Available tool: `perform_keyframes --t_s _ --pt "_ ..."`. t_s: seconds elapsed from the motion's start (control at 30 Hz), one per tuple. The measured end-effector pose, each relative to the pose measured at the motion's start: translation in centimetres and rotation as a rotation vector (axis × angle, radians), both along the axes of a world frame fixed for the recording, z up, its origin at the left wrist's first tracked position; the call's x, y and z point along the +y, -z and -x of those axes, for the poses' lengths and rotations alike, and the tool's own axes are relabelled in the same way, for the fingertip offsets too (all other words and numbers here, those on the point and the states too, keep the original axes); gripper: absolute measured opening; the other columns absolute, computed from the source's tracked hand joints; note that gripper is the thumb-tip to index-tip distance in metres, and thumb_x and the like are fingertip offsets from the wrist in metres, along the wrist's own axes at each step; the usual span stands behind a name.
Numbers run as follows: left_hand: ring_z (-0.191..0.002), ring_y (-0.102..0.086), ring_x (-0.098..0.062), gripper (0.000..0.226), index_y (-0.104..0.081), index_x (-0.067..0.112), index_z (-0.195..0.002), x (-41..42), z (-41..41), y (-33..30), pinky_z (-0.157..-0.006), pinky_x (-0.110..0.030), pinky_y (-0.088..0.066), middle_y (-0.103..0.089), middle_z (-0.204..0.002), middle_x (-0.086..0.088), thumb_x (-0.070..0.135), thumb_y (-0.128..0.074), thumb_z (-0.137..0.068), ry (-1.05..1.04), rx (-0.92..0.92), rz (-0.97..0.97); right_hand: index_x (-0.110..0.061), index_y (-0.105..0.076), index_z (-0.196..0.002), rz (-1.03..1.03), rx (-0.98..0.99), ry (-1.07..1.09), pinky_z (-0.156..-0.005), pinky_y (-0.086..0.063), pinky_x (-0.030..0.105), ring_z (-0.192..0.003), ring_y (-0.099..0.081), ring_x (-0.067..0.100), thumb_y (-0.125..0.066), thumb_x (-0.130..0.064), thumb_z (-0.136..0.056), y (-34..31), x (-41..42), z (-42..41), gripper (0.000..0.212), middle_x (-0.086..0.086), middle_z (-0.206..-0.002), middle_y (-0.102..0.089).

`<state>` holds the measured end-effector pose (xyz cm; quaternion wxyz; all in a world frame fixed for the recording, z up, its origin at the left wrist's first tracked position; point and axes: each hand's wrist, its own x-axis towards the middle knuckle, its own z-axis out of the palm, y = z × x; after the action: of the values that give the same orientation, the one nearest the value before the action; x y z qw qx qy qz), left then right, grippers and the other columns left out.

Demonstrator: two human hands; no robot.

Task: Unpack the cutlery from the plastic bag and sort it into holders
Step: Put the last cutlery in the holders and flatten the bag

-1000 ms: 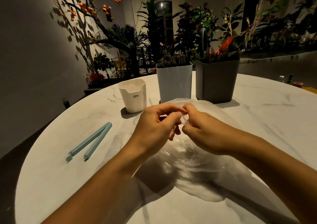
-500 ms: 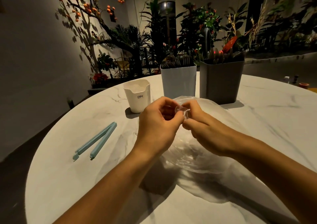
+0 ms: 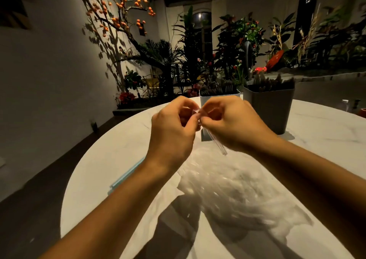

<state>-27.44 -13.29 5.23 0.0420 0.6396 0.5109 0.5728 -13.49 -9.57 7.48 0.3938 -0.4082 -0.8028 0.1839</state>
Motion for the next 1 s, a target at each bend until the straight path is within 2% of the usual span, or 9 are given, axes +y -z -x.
perform_keyframes --t_s 0.1,0.23,0.3,0.4,0.53,0.67,0.77,0.87,1.0 --pt "-0.076 -0.068 0.004 0.006 -0.066 0.017 -0.097 0.4 1.6 -1.9 -0.063 -0.010 -0.053 -0.069 -0.086 0.012 0.015 -0.070 -0.093 -0.049 0.023 -0.013 -0.028 -0.074 -0.090 -0.032 -0.055 0.012 -0.082 -0.057 0.036 -0.088 -0.066 0.009 -0.070 -0.034 -0.089 -2.3 0.9 1.5 0.007 -0.011 -0.088 -0.073" --pt "-0.075 -0.070 -0.006 0.010 -0.072 0.016 -0.095 2.3 4.1 -4.0 -0.072 -0.027 -0.061 -0.070 -0.090 0.004 0.007 -0.071 -0.090 -0.111 0.120 0.004 -0.027 -0.068 -0.095 -0.016 -0.075 -0.009 -0.082 -0.055 0.035 -0.091 -0.064 0.014 -0.072 -0.030 -0.088 -3.6 2.8 3.8 0.009 -0.006 -0.092 -0.070" --pt "-0.078 -0.070 -0.008 0.013 -0.074 0.017 -0.095 3.2 4.8 -4.7 -0.075 -0.031 -0.062 -0.071 -0.089 0.003 0.006 -0.072 -0.089 -0.102 0.175 0.024 -0.023 -0.064 -0.099 0.007 -0.048 -0.030 -0.083 -0.056 0.037 -0.090 -0.065 0.016 -0.071 -0.026 -0.088 -3.5 3.7 4.5 0.013 -0.003 -0.093 -0.070" --pt "-0.081 -0.070 -0.008 0.010 -0.073 0.018 -0.096 4.8 6.1 -5.6 -0.077 -0.031 -0.062 -0.072 -0.087 0.005 0.012 -0.075 -0.089 -0.073 0.224 0.049 -0.023 -0.065 -0.095 0.021 -0.028 -0.032 -0.079 -0.058 0.037 -0.082 -0.069 0.015 -0.071 -0.029 -0.090 -4.1 5.8 5.5 0.010 -0.002 -0.087 -0.070" --pt "-0.084 -0.071 -0.008 0.013 -0.074 0.017 -0.100 7.2 7.7 -5.6 -0.081 -0.032 -0.061 -0.074 -0.090 0.004 0.016 -0.077 -0.087 -0.062 0.154 0.102 -0.018 -0.065 -0.096 0.041 0.005 -0.063 -0.073 -0.061 0.030 -0.072 -0.072 0.010 -0.069 -0.026 -0.092 -4.5 8.2 6.8 0.009 0.001 -0.088 -0.072" --pt "-0.085 -0.073 -0.010 0.012 -0.075 0.018 -0.098 9.9 9.4 -5.5 -0.084 -0.036 -0.061 -0.075 -0.089 0.001 0.014 -0.077 -0.086 -0.038 0.056 0.175 -0.020 -0.063 -0.095 -0.034 -0.025 -0.038 -0.078 -0.061 0.040 -0.082 -0.070 0.019 -0.069 -0.023 -0.091 -4.2 11.2 8.3 0.008 0.001 -0.091 -0.070" --pt "-0.085 -0.073 -0.011 0.013 -0.075 0.017 -0.099 11.9 10.4 -5.3 -0.086 -0.037 -0.061 -0.075 -0.090 -0.001 0.008 -0.071 -0.091 -0.032 0.031 0.215 -0.021 -0.064 -0.093 -0.071 -0.078 -0.009 -0.076 -0.061 0.042 -0.082 -0.069 0.020 -0.071 -0.027 -0.090 -4.2 13.3 9.2 0.010 0.001 -0.089 -0.069" --pt "-0.086 -0.074 -0.011 0.017 -0.074 0.014 -0.104 13.5 11.0 -4.7 -0.087 -0.035 -0.061 -0.076 -0.094 -0.003 0.004 -0.065 -0.094 -0.007 0.023 0.278 -0.023 -0.065 -0.090 -0.087 -0.227 0.023 -0.074 -0.061 0.042 -0.082 -0.067 0.020 -0.072 -0.030 -0.089 -4.2 15.1 9.8 0.010 0.000 -0.088 -0.068" --pt "-0.086 -0.072 -0.008 0.014 -0.075 0.018 -0.101 14.9 11.3 -3.5 -0.084 -0.031 -0.061 -0.076 -0.092 0.002 0.015 -0.076 -0.088 -0.005 0.115 0.331 -0.026 -0.065 -0.087 -0.094 -0.395 0.035 -0.073 -0.058 0.036 -0.085 -0.063 0.019 -0.074 -0.030 -0.087 -3.9 16.6 10.7 0.009 -0.002 -0.087 -0.065"
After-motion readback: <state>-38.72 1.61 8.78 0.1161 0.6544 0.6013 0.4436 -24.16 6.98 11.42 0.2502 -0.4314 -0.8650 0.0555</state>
